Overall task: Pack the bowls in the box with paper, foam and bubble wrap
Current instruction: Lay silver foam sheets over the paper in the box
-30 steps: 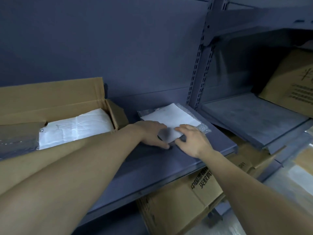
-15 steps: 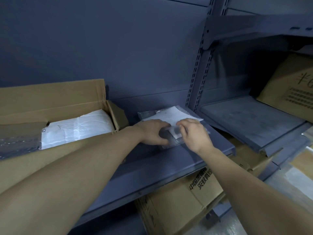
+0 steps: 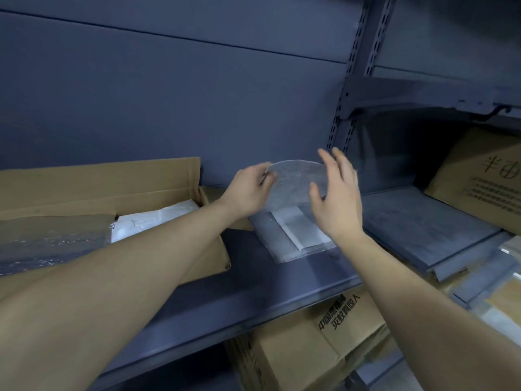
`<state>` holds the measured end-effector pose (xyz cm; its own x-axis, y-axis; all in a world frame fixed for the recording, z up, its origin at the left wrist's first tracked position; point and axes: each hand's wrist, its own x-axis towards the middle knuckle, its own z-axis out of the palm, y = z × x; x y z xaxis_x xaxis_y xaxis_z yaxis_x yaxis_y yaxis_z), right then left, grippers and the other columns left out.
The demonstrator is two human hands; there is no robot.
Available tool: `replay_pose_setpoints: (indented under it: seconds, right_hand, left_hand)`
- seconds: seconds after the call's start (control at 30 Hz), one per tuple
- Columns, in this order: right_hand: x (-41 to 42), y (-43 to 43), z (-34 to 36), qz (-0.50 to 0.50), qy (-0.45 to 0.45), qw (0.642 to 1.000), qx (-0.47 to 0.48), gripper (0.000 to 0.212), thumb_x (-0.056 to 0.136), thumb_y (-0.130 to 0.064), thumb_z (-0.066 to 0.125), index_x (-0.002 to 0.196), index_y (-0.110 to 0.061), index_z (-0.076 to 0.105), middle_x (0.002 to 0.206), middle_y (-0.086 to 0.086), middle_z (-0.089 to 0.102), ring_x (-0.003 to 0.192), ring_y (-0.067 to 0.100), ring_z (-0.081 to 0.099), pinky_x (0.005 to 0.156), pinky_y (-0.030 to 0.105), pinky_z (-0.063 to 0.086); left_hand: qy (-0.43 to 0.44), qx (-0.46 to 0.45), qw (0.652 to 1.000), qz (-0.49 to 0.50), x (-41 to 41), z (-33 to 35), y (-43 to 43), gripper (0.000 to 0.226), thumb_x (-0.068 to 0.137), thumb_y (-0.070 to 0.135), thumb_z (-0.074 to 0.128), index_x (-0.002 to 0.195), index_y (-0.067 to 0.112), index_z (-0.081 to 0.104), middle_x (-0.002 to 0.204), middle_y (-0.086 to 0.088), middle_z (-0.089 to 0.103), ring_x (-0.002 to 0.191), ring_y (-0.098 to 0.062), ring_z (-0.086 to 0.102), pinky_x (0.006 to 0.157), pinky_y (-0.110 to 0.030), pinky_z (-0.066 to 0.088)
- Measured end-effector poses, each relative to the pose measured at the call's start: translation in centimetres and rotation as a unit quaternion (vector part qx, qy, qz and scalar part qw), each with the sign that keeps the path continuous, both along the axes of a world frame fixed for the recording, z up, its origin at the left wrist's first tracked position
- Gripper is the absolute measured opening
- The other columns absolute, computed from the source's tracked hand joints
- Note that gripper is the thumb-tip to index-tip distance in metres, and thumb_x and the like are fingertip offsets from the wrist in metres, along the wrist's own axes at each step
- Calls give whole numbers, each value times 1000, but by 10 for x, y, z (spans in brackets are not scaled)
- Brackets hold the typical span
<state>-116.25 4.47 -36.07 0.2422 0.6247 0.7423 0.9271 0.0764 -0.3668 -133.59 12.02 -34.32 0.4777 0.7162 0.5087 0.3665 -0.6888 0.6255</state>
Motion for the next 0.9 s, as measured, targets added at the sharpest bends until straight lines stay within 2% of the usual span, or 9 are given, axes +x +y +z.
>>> replay_pose_setpoints:
  seconds: [0.13, 0.27, 0.37, 0.43, 0.5, 0.6, 0.7, 0.8, 0.9]
  right_hand:
    - [-15, -4, 10, -20, 62, 997, 35, 73, 90, -19, 61, 154, -26, 26, 163, 7, 14, 146, 26, 23, 111, 44, 35]
    - [-38, 2, 20, 29, 146, 989, 15, 73, 94, -25, 59, 155, -26, 19, 161, 6, 22, 145, 22, 25, 110, 39, 31]
    - [-63, 8, 24, 79, 194, 978, -23, 70, 97, -28, 56, 155, -28, 17, 152, 6, 39, 138, 20, 38, 104, 32, 33]
    - [-81, 14, 25, 96, 195, 976, -24, 66, 97, -27, 56, 153, -27, 22, 146, 6, 45, 135, 19, 41, 104, 31, 32]
    - [-103, 19, 29, 116, 202, 972, -31, 62, 97, -29, 54, 152, -27, 25, 145, 4, 47, 134, 18, 41, 106, 33, 33]
    - [-137, 30, 39, 156, 224, 961, -52, 60, 97, -33, 51, 151, -31, 26, 145, -1, 47, 133, 17, 41, 105, 32, 33]
    - [-173, 35, 46, 216, 238, 944, -74, 56, 99, -34, 50, 150, -33, 28, 129, -9, 52, 116, 12, 49, 93, 27, 33]
    - [-207, 38, 46, 244, 240, 937, -67, 56, 96, -29, 56, 147, -33, 32, 111, -7, 54, 86, 5, 53, 82, 27, 37]
    - [-230, 44, 43, 268, 249, 928, -69, 62, 90, -27, 60, 143, -42, 32, 103, 8, 65, 68, 16, 56, 65, 28, 45]
  left_hand:
    - [-38, -26, 999, 10, -32, 17, -2, 41, 103, 17, 42, 64, 22, 32, 59, 8, 31, 51, -7, 33, 52, -20, 27]
    - [-109, -78, 991, 20, -73, 27, -5, 38, 104, 17, 42, 67, 24, 44, 61, 11, 38, 50, 0, 36, 52, -21, 32]
    - [-148, -112, 982, 32, -106, 34, -10, 29, 105, 20, 42, 82, 24, 60, 81, 5, 58, 71, -4, 54, 69, -25, 47]
    - [-147, -125, 980, 45, -130, 37, -9, 26, 105, 22, 42, 88, 21, 62, 89, 1, 60, 83, -13, 57, 81, -36, 51]
    - [-150, -130, 978, 66, -155, 41, -9, 25, 105, 23, 43, 95, 13, 64, 90, 1, 60, 84, -16, 57, 86, -43, 51]
    - [-178, -136, 970, 95, -191, 49, -13, 22, 105, 23, 43, 97, 25, 64, 90, 10, 66, 82, -8, 61, 81, -32, 52]
    - [-190, -128, 966, 121, -224, 54, -15, 20, 104, 24, 44, 100, 26, 64, 94, 9, 67, 86, -5, 61, 83, -26, 50]
    - [-184, -111, 964, 156, -257, 56, -19, 17, 104, 22, 46, 101, 23, 63, 83, 16, 61, 70, 6, 55, 72, -16, 45]
    - [-179, -91, 953, 229, -289, 57, -18, 4, 96, 20, 58, 96, 15, 58, 78, 5, 55, 67, -10, 49, 68, -25, 44]
